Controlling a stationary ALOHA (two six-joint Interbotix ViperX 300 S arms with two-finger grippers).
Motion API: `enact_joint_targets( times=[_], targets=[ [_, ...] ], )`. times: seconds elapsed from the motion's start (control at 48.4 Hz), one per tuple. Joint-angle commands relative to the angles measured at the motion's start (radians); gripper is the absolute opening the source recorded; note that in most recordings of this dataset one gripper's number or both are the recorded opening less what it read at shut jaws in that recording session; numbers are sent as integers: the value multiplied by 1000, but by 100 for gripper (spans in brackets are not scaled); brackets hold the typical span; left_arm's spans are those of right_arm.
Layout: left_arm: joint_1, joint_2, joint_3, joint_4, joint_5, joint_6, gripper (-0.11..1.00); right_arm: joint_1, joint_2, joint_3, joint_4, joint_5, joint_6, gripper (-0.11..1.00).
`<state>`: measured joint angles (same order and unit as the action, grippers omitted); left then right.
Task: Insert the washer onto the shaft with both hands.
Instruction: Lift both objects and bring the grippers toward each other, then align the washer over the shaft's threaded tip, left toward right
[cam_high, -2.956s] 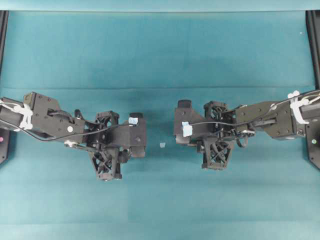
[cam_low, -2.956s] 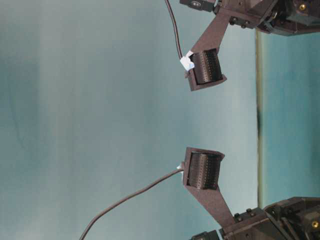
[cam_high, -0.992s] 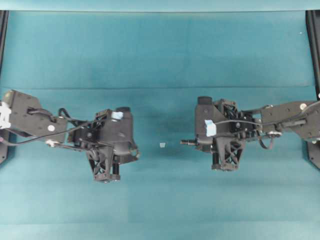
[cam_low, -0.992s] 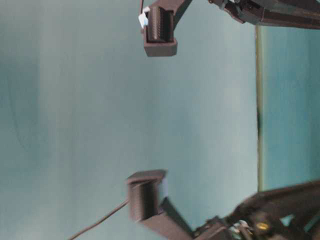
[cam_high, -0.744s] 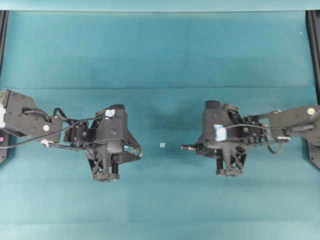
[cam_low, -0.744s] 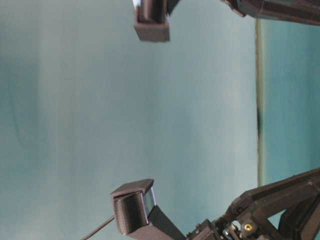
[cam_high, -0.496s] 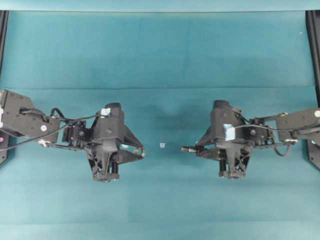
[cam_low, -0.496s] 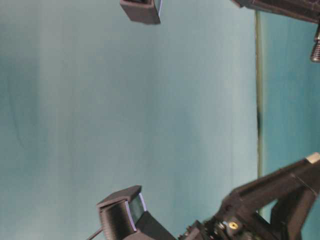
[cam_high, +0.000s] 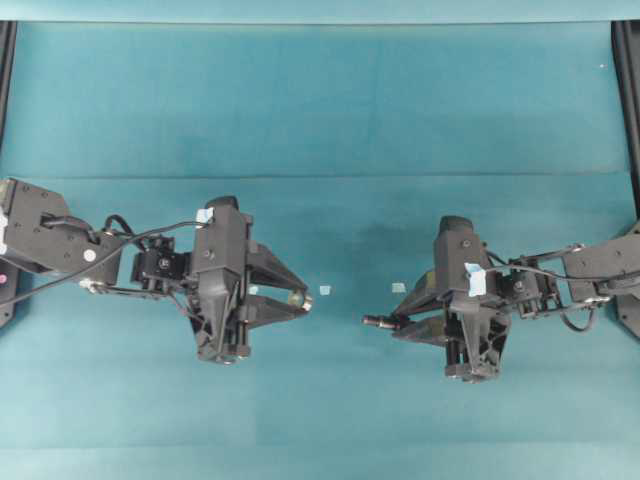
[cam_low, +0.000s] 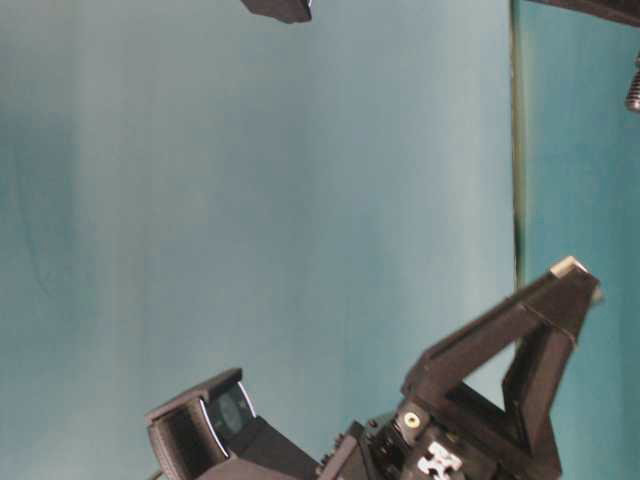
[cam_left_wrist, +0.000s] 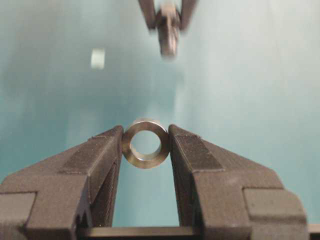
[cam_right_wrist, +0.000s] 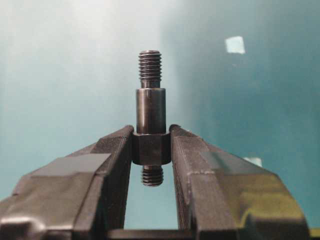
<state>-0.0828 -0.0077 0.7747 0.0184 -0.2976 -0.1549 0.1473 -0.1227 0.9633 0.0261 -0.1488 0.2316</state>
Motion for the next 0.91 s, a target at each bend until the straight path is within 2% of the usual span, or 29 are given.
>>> enact_joint_targets(
  times=[0.0, 0.186, 0.413, 0.889],
  targets=[
    [-2, 2, -25, 0, -23, -3, 34, 5, -11, -6, 2, -31, 9, 0],
    [-2, 20, -29, -2, -69, -3, 34, 5, 9, -2, 2, -91, 15, 0],
    [-2, 31, -34, -2, -72, -5, 34, 5, 57, 11, 2, -166, 40, 0],
    [-2, 74, -67, -2, -81, -5, 34, 3, 114, 11, 2, -270, 40, 0]
  ],
)
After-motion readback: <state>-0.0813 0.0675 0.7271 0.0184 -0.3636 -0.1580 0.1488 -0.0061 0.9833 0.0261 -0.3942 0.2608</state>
